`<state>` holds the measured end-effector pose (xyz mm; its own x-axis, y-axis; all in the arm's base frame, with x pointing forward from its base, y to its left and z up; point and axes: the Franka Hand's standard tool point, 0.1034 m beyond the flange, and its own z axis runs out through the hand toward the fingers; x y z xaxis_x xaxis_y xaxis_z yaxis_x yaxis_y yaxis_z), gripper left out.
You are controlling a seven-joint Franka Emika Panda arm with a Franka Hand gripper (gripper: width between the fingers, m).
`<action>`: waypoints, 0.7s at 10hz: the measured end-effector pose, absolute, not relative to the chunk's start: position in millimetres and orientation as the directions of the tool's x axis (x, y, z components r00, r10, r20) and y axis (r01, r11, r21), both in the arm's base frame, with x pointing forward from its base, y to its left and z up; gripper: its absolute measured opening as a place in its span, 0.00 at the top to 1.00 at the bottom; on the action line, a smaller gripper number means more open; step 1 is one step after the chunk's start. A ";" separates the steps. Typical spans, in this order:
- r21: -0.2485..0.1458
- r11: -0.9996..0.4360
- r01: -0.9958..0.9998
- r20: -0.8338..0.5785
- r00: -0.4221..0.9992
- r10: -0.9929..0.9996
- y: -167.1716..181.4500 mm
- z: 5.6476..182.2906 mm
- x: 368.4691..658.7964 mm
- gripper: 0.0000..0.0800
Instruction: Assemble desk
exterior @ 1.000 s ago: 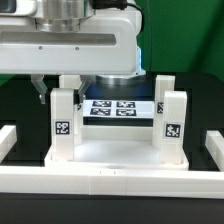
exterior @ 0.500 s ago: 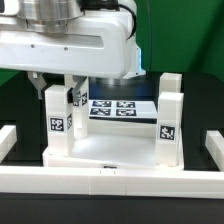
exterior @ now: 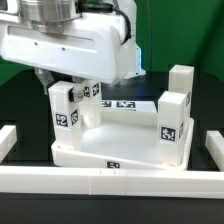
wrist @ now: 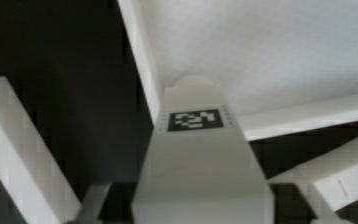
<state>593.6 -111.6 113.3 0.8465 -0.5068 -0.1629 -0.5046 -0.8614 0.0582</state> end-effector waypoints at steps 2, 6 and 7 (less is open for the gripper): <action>0.059 -0.861 -0.505 -0.163 0.846 -0.508 -112.1 112.3 593.4 0.45; 0.049 -0.838 -0.543 -0.163 0.823 -0.543 -90.1 136.7 590.8 0.19; 0.048 -0.825 -0.564 -0.159 0.811 -0.563 -84.2 142.0 592.1 0.19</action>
Offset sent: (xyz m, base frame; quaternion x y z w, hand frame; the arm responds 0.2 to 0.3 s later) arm -0.0196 0.0066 0.0243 -0.0577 -0.0105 0.0299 0.9978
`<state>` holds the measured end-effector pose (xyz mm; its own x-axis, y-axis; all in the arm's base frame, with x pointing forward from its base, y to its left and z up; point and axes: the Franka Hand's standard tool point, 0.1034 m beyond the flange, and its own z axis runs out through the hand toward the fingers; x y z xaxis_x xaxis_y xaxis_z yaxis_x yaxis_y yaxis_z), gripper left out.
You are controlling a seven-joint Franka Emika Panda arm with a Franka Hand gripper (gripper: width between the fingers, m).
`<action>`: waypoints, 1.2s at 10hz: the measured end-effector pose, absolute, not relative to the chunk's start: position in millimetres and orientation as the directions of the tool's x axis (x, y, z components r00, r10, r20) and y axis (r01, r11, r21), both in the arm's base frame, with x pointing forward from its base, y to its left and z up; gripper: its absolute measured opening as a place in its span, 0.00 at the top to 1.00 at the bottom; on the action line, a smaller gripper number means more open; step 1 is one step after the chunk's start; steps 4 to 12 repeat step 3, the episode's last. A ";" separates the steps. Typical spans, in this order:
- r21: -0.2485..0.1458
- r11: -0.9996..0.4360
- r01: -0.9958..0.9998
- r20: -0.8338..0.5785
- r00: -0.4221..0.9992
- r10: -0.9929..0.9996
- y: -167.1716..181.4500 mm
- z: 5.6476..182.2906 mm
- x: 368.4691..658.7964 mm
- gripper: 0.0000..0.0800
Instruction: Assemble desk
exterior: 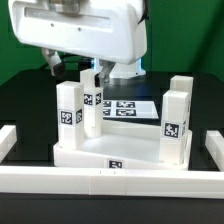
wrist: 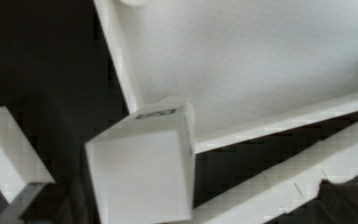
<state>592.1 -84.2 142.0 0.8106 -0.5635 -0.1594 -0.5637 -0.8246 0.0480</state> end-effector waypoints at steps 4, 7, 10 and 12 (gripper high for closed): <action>0.050 -0.816 -0.576 -0.157 0.803 -0.576 -80.9 140.7 592.0 0.19; 0.050 -0.816 -0.576 -0.157 0.803 -0.576 -80.9 140.7 592.0 0.19; 0.050 -0.816 -0.576 -0.157 0.803 -0.576 -80.9 140.7 592.0 0.19; 0.050 -0.816 -0.576 -0.157 0.803 -0.576 -80.9 140.7 592.0 0.19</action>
Offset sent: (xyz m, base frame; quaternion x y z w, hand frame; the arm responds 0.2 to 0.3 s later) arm 0.0000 0.0000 0.0000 0.0000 0.0000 0.0000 1.0000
